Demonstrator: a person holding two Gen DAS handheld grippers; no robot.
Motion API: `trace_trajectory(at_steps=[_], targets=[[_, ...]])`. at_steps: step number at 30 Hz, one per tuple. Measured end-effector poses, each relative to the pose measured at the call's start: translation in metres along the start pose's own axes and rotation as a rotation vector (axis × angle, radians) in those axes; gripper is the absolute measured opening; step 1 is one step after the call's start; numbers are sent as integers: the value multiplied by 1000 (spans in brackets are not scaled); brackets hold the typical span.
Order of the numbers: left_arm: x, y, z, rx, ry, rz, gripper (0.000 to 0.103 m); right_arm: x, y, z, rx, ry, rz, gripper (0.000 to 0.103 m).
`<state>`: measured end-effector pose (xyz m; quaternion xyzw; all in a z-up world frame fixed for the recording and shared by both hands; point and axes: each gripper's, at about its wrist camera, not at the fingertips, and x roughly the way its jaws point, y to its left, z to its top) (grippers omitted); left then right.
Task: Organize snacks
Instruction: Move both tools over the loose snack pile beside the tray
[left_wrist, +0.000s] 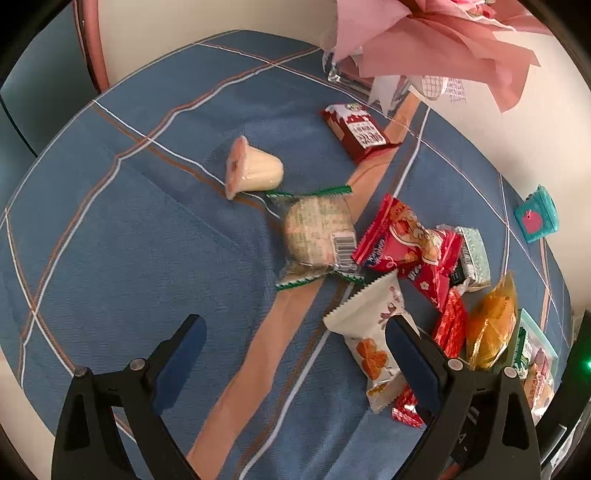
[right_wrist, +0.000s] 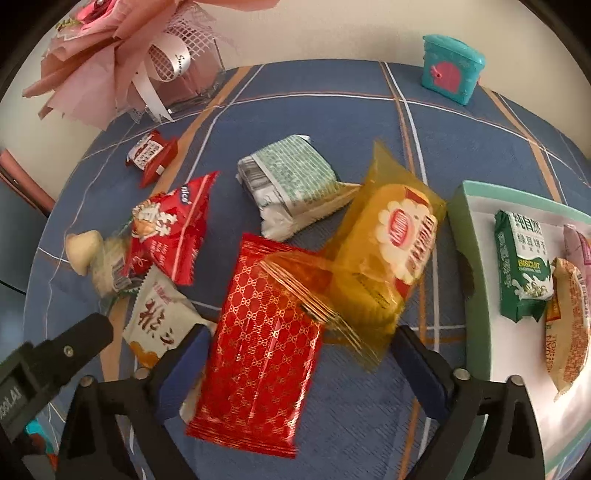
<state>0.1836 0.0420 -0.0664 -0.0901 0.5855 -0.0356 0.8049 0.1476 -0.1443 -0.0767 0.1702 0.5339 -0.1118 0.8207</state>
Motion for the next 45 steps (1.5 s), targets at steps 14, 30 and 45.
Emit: trace_trajectory(at_steps=[14,30,45], targets=[[27,-34,-5,31,58,-49,97,-7,-18,-5,-57,-7,-10,71],[44,-71,-9,137,58,56,98,-4,-9,-13,-124,-18,-22,71],[32,-27,-10,135,91,73,97,-9,-21,-21,-127,9,-20,70]])
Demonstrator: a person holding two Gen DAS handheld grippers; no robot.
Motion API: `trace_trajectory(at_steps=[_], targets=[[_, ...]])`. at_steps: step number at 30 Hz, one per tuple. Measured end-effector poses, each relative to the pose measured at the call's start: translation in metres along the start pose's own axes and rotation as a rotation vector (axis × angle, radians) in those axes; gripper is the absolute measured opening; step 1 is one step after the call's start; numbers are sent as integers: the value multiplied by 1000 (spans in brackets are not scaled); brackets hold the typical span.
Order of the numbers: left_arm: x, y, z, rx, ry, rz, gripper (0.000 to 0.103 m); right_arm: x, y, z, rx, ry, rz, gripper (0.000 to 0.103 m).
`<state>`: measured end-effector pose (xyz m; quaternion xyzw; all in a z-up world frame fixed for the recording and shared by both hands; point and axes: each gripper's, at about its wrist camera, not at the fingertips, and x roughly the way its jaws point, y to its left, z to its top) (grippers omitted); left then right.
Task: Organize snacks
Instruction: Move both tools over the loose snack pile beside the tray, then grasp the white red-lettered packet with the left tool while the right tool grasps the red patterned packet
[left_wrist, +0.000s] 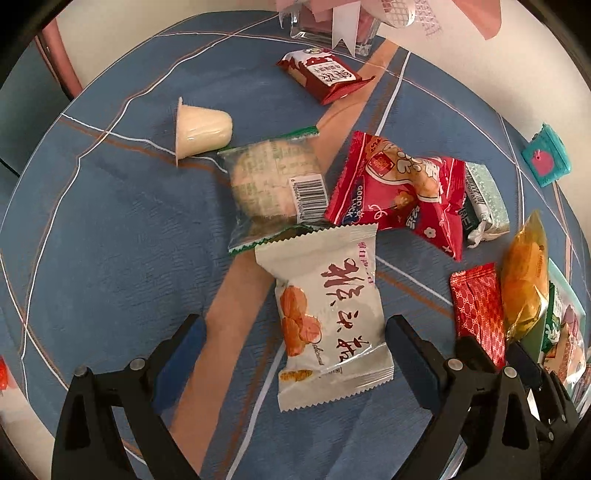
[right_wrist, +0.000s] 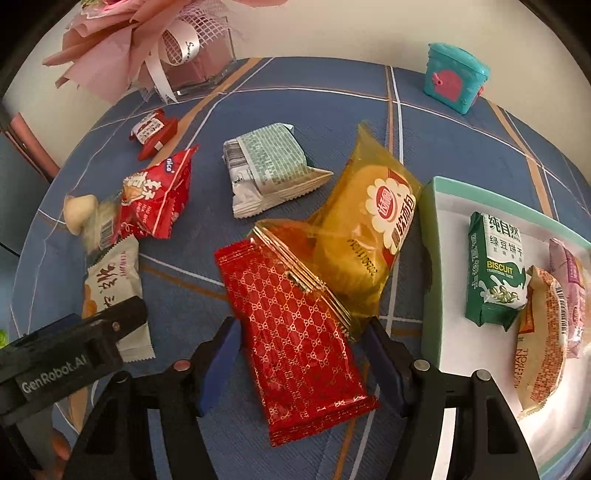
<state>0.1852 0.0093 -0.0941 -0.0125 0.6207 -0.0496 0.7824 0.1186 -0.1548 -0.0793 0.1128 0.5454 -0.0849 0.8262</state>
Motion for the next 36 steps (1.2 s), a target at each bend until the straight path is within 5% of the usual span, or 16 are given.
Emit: trace_trajectory(at_steps=[4,11,26,36], targets=[[-2,-10,-6,33,0,-2,89,-2,0,-3,-11,0,-5,64],[-10,-32,-8,54,-15,-46,56,-8,1,-11,-28,-5,7,52],[-58,-30,-27,65,-55,-78,33,-35,26,-49,-70,-7,51,47],[-70,-22,-31,36,-58,-119,28,-69,28,-70,-55,-35,68,47]])
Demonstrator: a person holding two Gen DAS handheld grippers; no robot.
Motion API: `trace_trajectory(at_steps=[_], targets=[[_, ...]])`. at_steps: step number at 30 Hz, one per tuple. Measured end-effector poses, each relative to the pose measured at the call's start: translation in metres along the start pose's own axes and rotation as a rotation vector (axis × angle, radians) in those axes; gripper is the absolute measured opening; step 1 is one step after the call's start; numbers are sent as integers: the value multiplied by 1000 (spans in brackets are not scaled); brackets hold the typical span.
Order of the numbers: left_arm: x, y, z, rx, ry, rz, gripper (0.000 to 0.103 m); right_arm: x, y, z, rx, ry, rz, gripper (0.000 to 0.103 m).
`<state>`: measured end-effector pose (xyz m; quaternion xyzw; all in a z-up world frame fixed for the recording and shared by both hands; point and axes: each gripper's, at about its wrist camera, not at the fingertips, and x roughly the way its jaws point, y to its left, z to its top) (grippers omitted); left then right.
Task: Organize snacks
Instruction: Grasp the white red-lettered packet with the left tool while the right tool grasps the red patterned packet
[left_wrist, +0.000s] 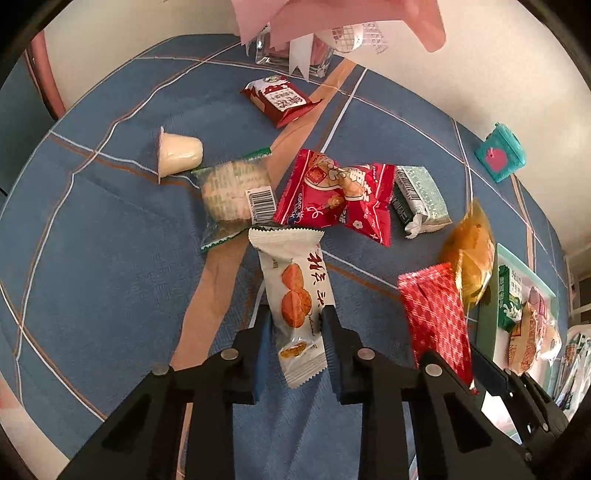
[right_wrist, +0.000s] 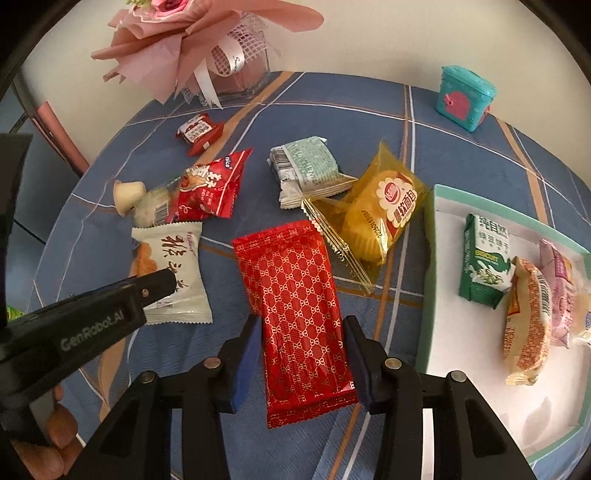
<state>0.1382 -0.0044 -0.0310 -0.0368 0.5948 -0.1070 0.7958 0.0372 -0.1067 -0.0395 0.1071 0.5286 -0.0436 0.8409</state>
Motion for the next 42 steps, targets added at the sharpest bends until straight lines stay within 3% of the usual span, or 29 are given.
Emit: trace_trajectory(at_steps=[8,12,24,30,37,42], targets=[[8,18,1,-76,12,8,40,6,-11,-2,37,23,7,47],[8,22,2,-86,10,38,54,5,-13,-5,44,26,17,47],[14,8,13,-73,-8,29,56,13,-39,12,65,30,34,47],[32,-3,13,-39,17,65,58,14,-42,14,66,32,31,47],[39,-22,11,57,4,166,59,19,-37,16,69,35,28,47],[37,-26,10,58,9,165,55,19,-37,16,80,36,31,47]])
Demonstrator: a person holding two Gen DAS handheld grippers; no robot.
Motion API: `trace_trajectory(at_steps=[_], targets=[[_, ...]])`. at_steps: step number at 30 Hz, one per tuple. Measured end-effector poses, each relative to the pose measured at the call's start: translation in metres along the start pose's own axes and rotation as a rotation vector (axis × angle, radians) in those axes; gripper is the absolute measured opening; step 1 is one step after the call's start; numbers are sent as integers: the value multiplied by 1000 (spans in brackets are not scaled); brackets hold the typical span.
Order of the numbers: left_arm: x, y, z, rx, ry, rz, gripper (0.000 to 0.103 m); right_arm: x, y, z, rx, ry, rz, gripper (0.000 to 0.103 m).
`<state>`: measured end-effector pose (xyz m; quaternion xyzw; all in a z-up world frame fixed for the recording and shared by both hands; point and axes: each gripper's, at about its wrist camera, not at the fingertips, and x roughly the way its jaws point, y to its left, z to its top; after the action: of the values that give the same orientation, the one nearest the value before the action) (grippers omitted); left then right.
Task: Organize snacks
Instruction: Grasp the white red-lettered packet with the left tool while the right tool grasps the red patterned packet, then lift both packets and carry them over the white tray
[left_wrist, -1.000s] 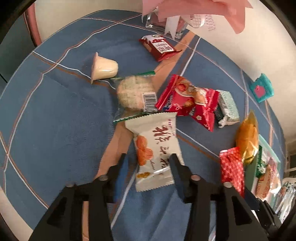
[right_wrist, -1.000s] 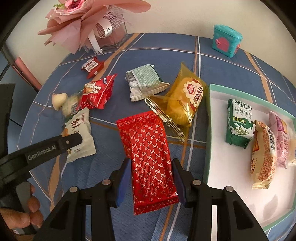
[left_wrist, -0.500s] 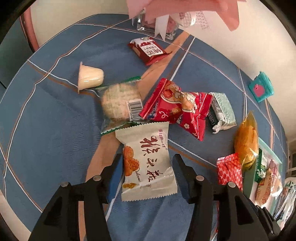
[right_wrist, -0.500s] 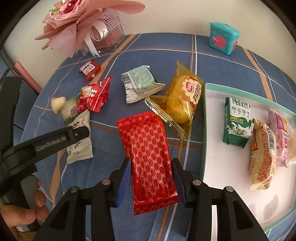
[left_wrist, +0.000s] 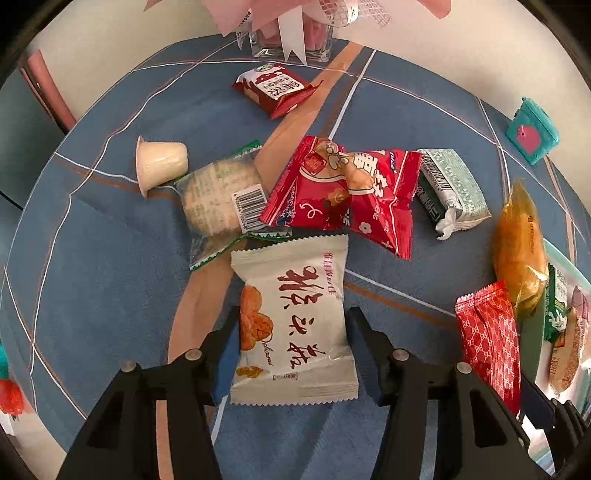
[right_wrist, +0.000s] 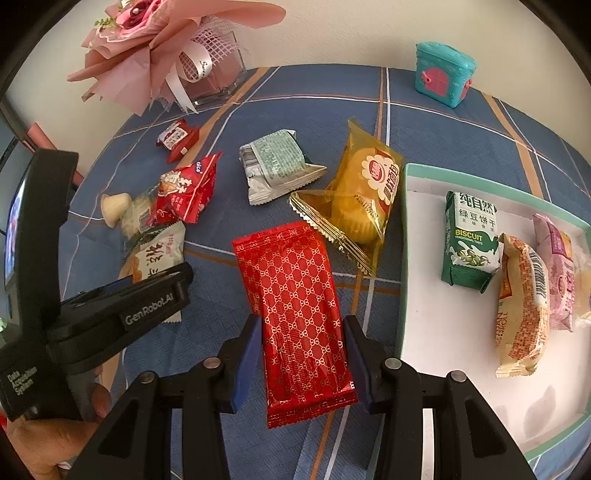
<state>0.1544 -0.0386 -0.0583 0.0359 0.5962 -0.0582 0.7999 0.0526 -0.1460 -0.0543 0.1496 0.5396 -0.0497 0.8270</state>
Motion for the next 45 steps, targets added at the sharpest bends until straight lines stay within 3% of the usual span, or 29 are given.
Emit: trace_trajectory(at_steps=[6,10,16,22,24,28,32,45], targets=[[-12,4,-6,1,-4,-8,53,-8,-3,1,11,-11,15,47],[-28,0,-9,11,-38,-4,53,-18,-7,2,18,-29,24,39],[-49,-2,-16,23,-77,-5,53,-24,-12,2,19,-35,31,39],[-39,-6,-15,39,-35,4,53,-5,-18,0,21,15,35,39],[-37,-4,-16,34,-24,6,53,2,-15,-1,9,35,33,40],[-39,-2,-16,25,-27,3,53,15,-8,-1,-1,51,30,54],[-34,-2,-15,23,-15,2,53,24,7,-2,-37,68,25,55],[-21,0,-9,19,-2,-2,53,40,54,-13,-174,53,-105,60]])
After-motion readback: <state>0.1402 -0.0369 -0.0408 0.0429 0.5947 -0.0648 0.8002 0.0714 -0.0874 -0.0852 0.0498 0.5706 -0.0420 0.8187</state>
